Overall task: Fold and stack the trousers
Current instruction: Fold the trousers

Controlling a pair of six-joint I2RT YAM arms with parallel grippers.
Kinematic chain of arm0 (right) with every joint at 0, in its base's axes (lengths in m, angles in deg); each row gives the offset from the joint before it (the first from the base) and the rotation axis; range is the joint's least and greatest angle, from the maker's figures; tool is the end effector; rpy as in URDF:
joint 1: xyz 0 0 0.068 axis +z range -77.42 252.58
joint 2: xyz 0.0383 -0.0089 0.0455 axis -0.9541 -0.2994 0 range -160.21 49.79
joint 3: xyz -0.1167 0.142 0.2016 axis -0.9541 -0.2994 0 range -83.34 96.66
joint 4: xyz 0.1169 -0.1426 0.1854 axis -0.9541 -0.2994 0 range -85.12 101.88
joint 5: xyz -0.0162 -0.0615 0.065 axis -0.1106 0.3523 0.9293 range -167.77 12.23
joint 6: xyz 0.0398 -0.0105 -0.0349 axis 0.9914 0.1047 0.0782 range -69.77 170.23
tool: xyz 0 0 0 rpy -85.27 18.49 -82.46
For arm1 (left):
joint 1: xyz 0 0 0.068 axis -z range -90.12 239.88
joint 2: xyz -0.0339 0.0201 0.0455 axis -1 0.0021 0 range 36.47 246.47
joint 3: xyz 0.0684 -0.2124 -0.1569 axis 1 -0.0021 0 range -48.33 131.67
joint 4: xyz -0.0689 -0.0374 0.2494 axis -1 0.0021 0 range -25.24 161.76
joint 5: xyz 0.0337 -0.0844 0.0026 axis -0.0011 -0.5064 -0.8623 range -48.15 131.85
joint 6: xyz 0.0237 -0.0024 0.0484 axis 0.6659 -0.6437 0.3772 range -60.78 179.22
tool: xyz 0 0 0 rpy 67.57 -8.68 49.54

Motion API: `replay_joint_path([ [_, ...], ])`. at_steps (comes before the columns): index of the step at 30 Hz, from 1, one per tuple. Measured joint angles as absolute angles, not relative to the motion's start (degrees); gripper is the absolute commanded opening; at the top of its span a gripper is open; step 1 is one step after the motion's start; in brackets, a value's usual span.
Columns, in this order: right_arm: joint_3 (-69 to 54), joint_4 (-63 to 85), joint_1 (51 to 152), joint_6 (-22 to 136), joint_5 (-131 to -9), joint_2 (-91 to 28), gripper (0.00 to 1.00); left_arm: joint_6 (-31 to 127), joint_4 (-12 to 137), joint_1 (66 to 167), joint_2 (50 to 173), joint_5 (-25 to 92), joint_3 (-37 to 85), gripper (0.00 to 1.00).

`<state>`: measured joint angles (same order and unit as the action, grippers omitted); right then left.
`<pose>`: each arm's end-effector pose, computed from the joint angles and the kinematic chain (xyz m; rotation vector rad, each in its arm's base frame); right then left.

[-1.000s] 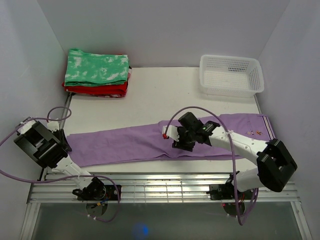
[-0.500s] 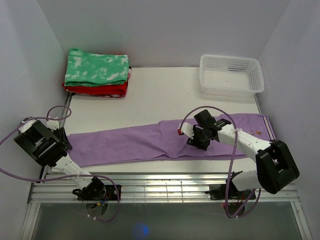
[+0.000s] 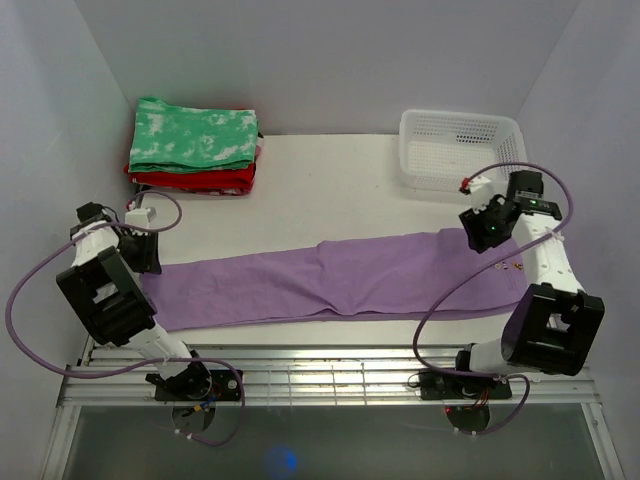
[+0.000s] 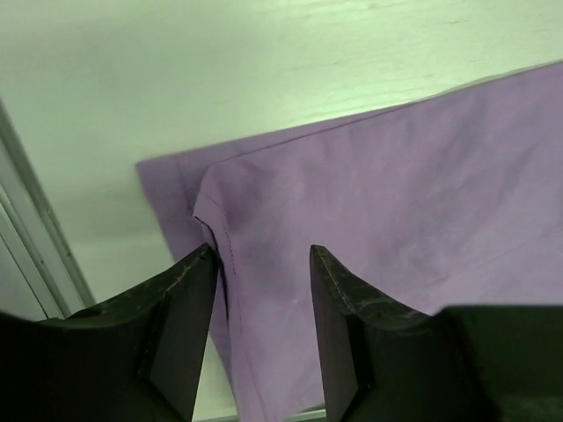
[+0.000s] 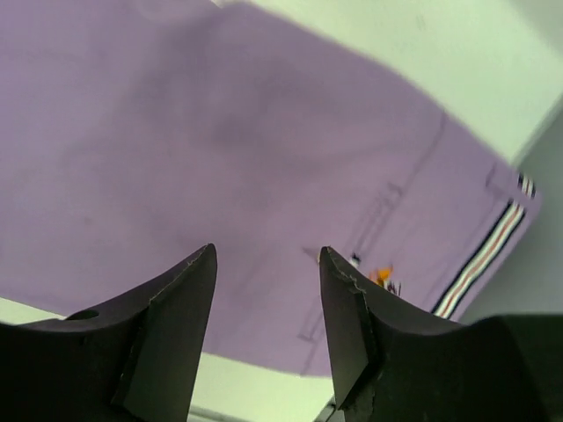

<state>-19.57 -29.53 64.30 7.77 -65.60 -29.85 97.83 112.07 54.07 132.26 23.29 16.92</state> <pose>0.2815 -0.0333 0.2723 -0.8214 2.4015 -0.0746 0.2586 0.1727 0.1979 0.1160 2.7707 -0.1823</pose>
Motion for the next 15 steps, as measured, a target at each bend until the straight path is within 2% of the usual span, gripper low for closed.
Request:
replay_joint_path([
  [2, -19.6, -31.1, 57.8, 6.9, -66.1, -31.4, 0.56, 97.8, 111.0, 56.6, 131.1, 23.3, 15.6, 0.53],
  [4, -20.4, -32.3, 54.1, 5.8, -66.8, -33.1, 0.56, 97.5, 110.2, 58.6, 131.3, 23.5, 13.9, 0.46],
  [5, -21.0, -32.6, 53.6, 5.3, -66.8, -33.5, 0.56, 97.3, 110.1, 59.2, 131.8, 23.6, 13.1, 0.43],
  [6, -22.3, -32.7, 53.5, 4.7, -66.8, -34.0, 0.56, 97.1, 110.3, 59.7, 132.8, 23.8, 12.9, 0.36],
  [13, -31.0, -30.5, 54.3, 1.7, -69.4, -38.8, 0.54, 94.6, 112.4, 60.2, 140.2, 26.2, 17.4, 0.2],
  [15, -32.8, -28.9, 54.2, 0.6, -71.4, -39.6, 0.54, 94.1, 114.3, 59.9, 142.4, 27.1, 19.9, 0.12],
])
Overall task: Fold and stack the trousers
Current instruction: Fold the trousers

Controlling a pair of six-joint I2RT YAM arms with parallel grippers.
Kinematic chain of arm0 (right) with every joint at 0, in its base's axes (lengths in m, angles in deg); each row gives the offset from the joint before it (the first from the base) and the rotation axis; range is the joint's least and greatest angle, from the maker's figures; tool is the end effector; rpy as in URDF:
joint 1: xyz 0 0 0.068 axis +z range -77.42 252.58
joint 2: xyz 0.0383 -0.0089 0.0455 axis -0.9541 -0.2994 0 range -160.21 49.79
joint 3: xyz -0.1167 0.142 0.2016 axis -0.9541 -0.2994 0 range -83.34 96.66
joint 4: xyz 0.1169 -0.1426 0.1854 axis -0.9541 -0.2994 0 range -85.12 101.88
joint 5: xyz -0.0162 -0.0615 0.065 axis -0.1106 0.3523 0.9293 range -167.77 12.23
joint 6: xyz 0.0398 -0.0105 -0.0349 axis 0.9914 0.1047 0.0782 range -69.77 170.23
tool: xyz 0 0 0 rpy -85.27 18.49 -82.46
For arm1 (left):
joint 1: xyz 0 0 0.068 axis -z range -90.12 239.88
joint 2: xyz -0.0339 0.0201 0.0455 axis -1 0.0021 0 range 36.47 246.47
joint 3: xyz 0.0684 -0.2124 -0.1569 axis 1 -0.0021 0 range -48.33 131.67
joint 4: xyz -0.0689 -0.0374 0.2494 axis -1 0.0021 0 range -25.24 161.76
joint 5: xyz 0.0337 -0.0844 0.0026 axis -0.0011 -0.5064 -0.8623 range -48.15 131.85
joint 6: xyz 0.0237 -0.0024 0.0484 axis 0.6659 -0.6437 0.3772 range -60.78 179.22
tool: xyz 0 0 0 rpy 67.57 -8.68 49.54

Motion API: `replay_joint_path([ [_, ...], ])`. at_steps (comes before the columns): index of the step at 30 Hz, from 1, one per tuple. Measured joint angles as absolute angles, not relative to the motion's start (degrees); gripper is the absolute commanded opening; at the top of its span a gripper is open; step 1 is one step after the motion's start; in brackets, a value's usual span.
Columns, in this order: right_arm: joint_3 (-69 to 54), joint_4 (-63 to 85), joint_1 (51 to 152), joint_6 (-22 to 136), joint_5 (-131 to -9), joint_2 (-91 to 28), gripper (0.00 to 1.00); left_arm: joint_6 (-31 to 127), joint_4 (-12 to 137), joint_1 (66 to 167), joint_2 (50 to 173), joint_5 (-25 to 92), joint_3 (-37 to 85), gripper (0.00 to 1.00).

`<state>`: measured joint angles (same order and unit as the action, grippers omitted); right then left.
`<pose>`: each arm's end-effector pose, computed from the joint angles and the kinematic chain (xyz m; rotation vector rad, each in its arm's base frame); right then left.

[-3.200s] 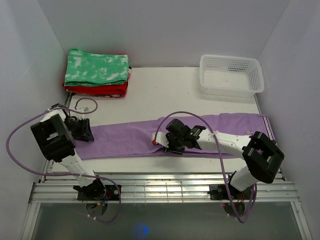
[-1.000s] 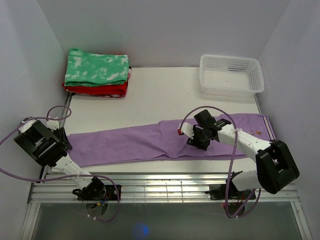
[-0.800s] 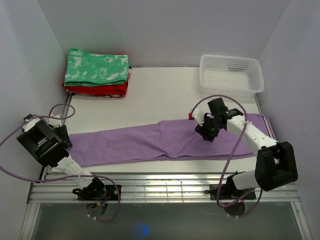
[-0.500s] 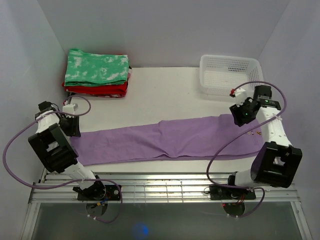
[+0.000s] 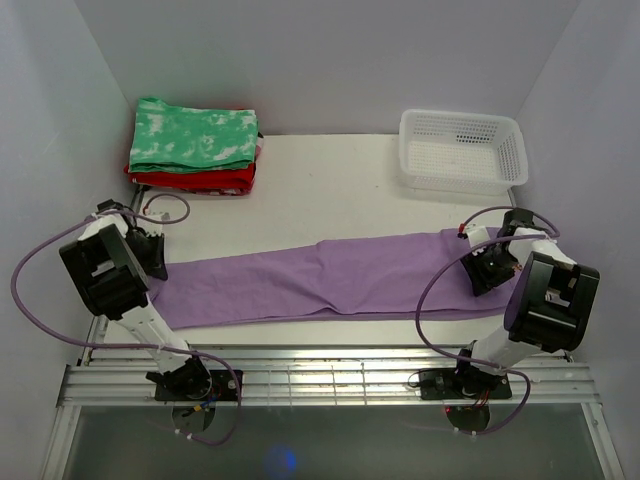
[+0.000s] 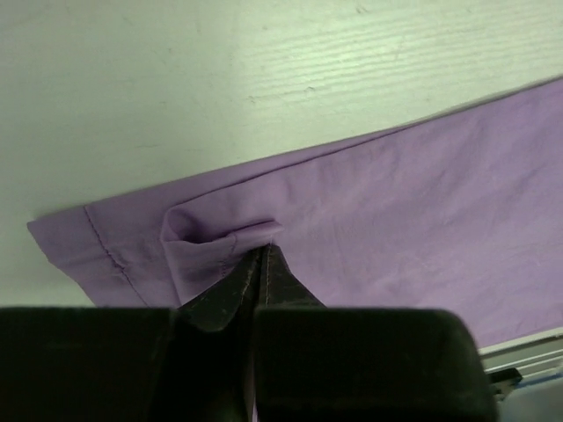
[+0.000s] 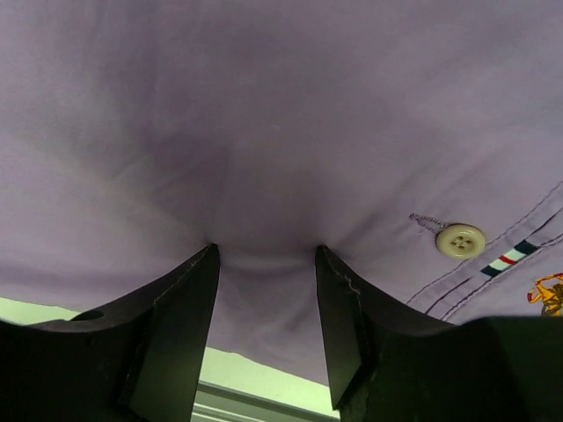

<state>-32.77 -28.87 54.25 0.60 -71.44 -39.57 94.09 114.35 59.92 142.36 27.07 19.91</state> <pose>0.2532 -0.0797 0.1631 -0.8043 2.8161 -0.0154 0.2887 0.1560 0.1569 0.1355 2.9462 -0.2847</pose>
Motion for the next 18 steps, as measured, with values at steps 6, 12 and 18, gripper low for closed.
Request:
replay_joint_path([
  [6, -34.4, -26.7, 53.9, -1.3, -72.0, -38.2, 0.5, 92.7, 121.3, 58.0, 149.2, 26.3, 28.9, 0.0],
  [12, -36.6, -25.7, 53.8, -2.8, -71.5, -35.6, 0.5, 93.6, 127.4, 56.2, 155.5, 26.6, 38.6, 0.42],
  [18, -35.7, -29.5, 52.9, -2.9, -69.3, -34.3, 0.55, 96.9, 125.0, 54.7, 155.6, 23.2, 44.3, 0.66],
])
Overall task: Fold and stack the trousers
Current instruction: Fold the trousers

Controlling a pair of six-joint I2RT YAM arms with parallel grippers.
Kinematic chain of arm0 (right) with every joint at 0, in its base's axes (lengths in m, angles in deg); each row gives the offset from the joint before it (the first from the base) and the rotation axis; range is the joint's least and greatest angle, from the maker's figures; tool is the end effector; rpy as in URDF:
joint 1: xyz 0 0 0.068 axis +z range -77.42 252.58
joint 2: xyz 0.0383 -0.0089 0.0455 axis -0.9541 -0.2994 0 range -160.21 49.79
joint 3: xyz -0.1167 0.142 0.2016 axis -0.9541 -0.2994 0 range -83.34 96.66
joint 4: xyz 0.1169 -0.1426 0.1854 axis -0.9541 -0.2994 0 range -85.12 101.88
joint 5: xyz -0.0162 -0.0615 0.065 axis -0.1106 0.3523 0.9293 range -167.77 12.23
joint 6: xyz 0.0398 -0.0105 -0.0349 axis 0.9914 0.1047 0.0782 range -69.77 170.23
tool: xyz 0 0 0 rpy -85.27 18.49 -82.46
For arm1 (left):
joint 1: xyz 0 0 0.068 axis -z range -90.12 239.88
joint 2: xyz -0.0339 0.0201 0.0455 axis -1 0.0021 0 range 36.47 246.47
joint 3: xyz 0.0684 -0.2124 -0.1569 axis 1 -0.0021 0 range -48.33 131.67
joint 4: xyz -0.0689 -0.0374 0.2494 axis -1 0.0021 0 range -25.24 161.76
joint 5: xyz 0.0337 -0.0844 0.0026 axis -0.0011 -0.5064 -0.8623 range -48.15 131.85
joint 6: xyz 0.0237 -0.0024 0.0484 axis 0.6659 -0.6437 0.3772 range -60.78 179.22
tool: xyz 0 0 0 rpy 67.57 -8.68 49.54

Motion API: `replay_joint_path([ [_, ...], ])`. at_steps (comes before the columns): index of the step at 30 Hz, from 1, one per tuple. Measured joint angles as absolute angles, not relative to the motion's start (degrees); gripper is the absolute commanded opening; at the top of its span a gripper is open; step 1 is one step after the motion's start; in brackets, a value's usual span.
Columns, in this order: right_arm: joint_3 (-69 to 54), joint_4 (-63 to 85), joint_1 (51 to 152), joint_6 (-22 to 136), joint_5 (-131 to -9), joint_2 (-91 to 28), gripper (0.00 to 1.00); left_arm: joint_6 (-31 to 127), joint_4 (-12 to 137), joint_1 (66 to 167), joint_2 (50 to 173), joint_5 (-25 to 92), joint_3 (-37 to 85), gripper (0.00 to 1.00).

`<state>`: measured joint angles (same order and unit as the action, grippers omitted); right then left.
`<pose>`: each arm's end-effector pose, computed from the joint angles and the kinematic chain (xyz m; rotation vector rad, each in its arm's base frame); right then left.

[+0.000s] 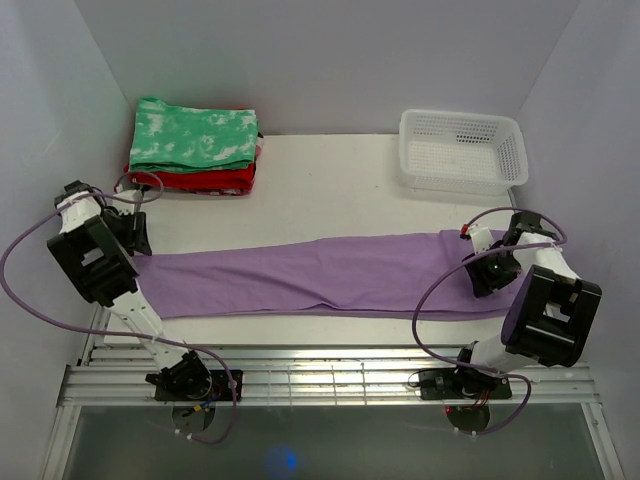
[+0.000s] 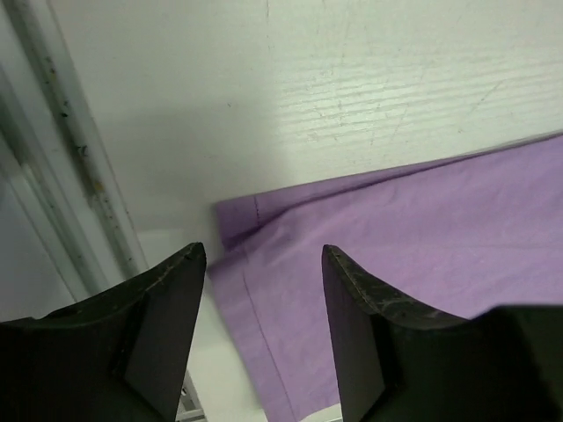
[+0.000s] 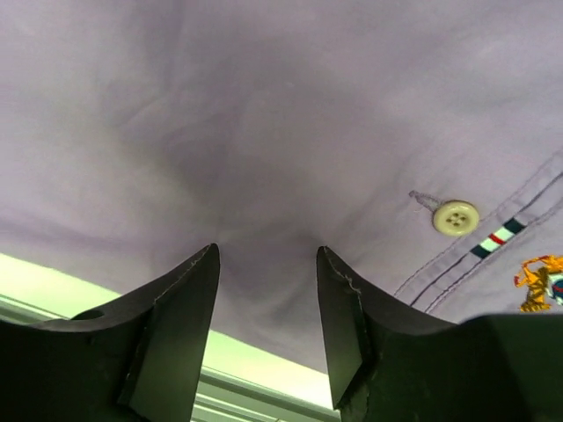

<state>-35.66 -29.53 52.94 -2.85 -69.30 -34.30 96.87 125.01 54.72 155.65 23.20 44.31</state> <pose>0.2359 -0.0785 0.1721 -0.8513 2.7548 -0.0103 0.3341 0.2215 0.1806 0.0760 2.8839 -0.3332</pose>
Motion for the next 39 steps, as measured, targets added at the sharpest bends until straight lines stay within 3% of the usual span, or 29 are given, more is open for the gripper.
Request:
replay_joint_path([
  [6, -28.6, -33.9, 52.9, -2.5, -63.2, -32.2, 0.61, 97.8, 125.0, 52.3, 148.0, 20.8, 42.5, 0.67],
  [15, -26.0, -35.9, 57.9, -2.2, -59.5, -32.5, 0.62, 96.7, 120.1, 43.2, 141.0, 21.4, 25.2, 0.69],
  [19, -28.1, -35.8, 59.0, -2.2, -59.6, -32.7, 0.63, 94.4, 116.3, 43.2, 139.7, 22.3, 18.2, 0.65],
  [21, -29.3, -35.7, 59.6, -2.2, -59.7, -32.8, 0.62, 93.7, 113.3, 43.3, 138.0, 22.9, 15.7, 0.53],
  [24, -31.1, -34.7, 60.9, -1.7, -60.6, -32.8, 0.55, 93.0, 109.7, 43.3, 136.7, 23.9, 13.5, 0.47],
  [29, -36.8, -32.1, 65.7, -1.7, -63.1, -32.9, 0.42, 92.9, 109.3, 43.5, 136.1, 22.7, 14.1, 0.68],
  [33, -41.6, -29.6, 70.7, -2.9, -65.8, -30.1, 0.36, 94.0, 112.7, 44.9, 135.5, 18.0, 22.0, 0.77],
  [38, -43.8, -32.1, 76.6, -4.9, -62.7, -26.3, 0.47, 94.8, 113.3, 56.3, 130.9, 10.0, 36.6, 0.83],
  [39, -43.4, -34.3, 77.0, -5.6, -60.7, -26.0, 0.56, 94.7, 112.9, 61.0, 129.5, 8.6, 37.8, 0.85],
])
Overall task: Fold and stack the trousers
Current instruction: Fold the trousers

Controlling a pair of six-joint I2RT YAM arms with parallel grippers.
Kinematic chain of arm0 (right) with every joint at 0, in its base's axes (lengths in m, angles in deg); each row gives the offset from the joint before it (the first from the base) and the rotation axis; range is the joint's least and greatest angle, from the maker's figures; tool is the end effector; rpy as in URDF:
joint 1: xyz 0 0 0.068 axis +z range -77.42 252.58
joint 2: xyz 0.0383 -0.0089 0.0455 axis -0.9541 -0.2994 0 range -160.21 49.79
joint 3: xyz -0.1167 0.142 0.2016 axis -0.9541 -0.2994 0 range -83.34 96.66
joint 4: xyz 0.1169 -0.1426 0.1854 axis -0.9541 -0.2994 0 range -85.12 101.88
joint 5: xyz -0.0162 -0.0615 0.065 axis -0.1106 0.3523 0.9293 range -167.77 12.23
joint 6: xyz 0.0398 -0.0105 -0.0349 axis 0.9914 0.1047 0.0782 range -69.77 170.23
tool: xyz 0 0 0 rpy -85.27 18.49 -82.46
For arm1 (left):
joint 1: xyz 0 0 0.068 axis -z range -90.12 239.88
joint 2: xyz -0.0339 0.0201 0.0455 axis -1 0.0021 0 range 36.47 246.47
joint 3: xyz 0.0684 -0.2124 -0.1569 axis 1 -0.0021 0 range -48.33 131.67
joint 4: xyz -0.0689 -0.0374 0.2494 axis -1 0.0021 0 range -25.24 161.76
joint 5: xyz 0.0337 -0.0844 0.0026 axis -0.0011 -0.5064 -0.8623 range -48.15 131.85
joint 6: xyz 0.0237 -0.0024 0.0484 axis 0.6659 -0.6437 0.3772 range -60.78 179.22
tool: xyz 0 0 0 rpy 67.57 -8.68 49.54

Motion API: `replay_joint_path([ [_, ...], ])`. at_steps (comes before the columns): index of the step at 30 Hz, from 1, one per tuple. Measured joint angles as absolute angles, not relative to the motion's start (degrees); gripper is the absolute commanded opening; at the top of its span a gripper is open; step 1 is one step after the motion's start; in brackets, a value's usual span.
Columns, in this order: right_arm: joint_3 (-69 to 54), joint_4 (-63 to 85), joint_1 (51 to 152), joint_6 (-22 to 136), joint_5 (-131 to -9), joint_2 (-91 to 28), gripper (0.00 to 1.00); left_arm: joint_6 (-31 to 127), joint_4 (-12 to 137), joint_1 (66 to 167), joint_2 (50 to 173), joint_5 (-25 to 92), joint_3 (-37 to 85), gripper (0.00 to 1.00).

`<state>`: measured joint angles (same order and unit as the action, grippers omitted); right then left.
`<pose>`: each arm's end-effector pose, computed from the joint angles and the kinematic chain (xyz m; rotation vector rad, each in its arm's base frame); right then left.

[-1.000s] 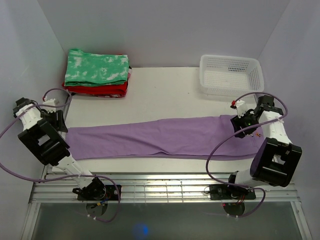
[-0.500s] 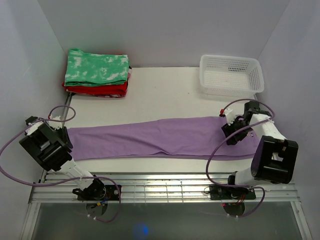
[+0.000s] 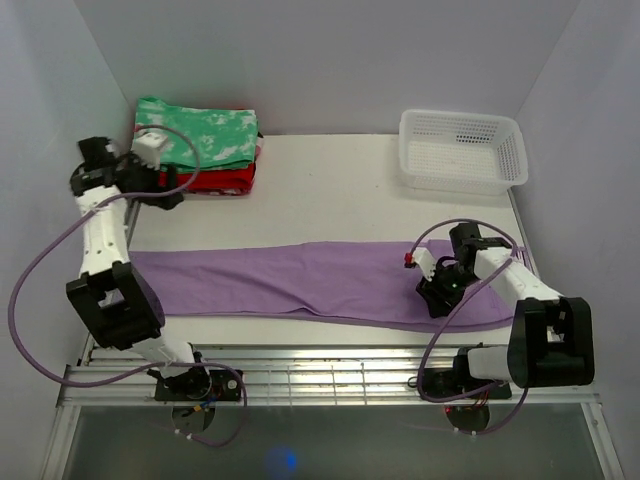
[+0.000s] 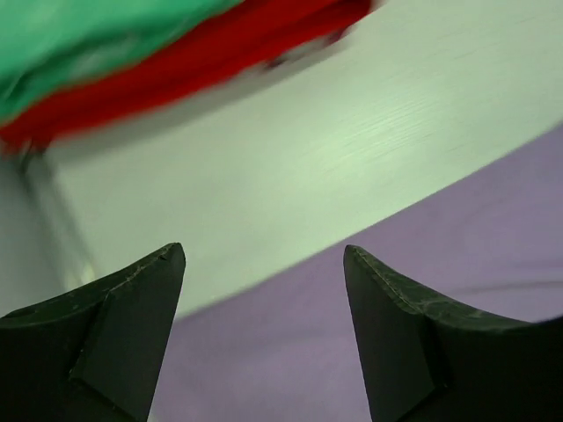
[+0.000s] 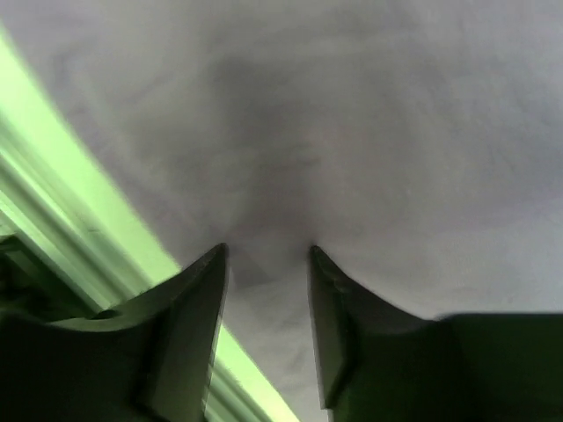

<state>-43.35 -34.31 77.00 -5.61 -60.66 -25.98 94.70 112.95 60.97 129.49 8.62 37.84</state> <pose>0.2026 0.0262 0.1678 -1.4675 2.4682 0.3019 0.3103 0.1492 0.3223 0.3513 2.3077 -0.1968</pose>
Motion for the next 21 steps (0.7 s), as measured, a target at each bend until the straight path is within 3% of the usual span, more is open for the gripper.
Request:
replay_joint_path([
  [3, -38.5, -41.4, 77.5, -6.9, -54.9, -24.5, 0.73, 93.7, 111.0, 78.0, 127.0, 4.6, 38.9, 0.92],
  [7, -24.8, -42.0, 76.5, -6.8, -50.1, -23.0, 0.74, 90.4, 107.6, 98.7, 128.8, 2.5, 38.4, 0.98],
  [9, -18.9, -41.1, 74.9, -6.4, -48.7, -24.2, 0.7, 88.6, 106.3, 105.5, 131.3, 1.7, 38.8, 0.98],
  [15, -5.7, -39.3, 70.5, -5.7, -48.4, -42.2, 0.67, 80.8, 100.5, 114.1, 145.4, -1.6, 46.4, 0.98],
  [21, -3.3, -37.8, 70.3, -6.2, -50.0, -58.2, 0.75, 72.8, 92.4, 114.4, 150.4, -1.9, 46.4, 0.98],
])
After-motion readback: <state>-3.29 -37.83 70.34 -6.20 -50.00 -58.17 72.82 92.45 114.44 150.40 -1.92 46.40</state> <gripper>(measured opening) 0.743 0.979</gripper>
